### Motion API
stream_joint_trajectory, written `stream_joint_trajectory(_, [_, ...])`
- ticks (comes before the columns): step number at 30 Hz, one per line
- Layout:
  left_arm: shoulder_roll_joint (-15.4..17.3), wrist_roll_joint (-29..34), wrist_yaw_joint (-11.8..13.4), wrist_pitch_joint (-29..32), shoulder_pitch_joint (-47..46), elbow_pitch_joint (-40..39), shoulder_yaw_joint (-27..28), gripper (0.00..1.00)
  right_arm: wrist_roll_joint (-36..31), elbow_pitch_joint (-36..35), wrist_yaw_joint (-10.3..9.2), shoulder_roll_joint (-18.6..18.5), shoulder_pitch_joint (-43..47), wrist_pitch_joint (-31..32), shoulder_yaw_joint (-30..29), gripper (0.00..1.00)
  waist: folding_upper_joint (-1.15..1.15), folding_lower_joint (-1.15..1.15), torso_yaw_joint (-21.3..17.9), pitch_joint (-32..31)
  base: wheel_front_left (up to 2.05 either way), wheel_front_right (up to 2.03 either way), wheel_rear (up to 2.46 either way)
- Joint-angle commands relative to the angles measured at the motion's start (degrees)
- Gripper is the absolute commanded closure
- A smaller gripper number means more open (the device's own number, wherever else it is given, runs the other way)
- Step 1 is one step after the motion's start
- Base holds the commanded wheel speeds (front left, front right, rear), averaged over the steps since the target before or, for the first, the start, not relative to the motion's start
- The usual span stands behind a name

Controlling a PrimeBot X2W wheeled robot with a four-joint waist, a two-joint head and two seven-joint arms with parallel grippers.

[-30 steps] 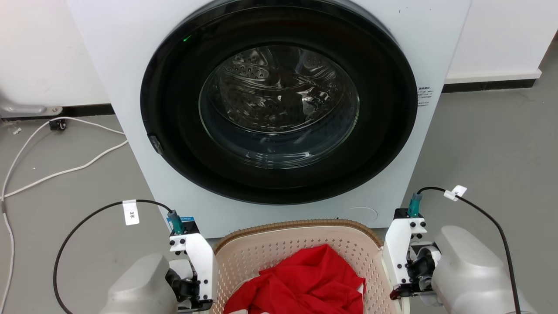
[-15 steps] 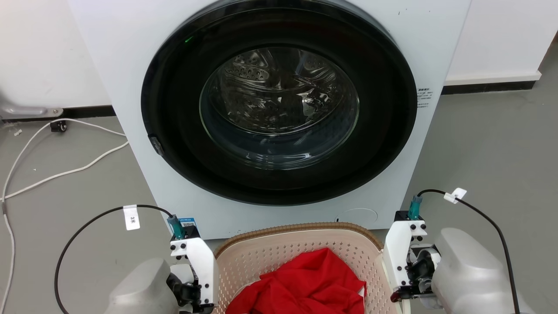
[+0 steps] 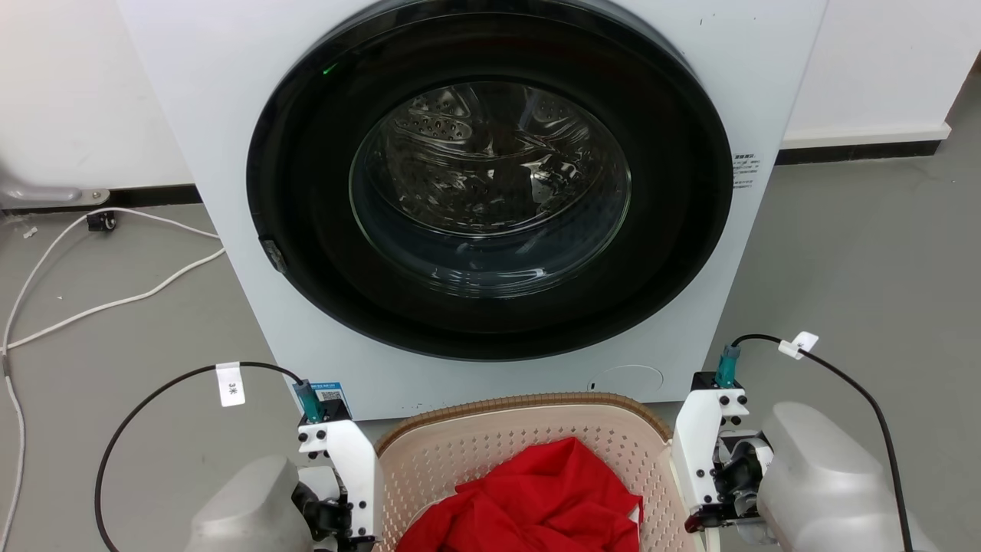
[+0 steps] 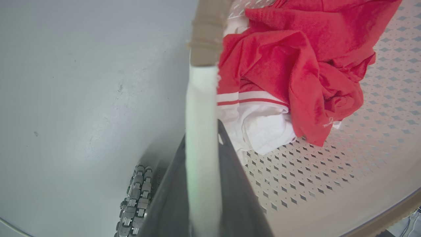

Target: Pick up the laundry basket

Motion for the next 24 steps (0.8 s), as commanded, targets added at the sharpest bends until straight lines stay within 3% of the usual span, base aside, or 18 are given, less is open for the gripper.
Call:
stream_joint_trajectory(1, [0.3, -0.1, 0.1, -0.2, 0.9, 0.1, -0.1, 1.00, 0.1, 0.0, -0.04, -0.3, 0.7, -0.2, 0.1, 1.00, 0.00, 0.00, 0.0, 0.0, 0.00, 0.00, 0.00])
stream_joint_trajectory(24, [0.3, -1.2, 0.1, -1.4, 0.8, 0.8, -0.4, 1.00, -0.7, 0.0, -0.04, -0.3, 0.8, 0.1, -0.7, 1.00, 0.00, 0.00, -0.2, 0.1, 0.00, 0.00, 0.00])
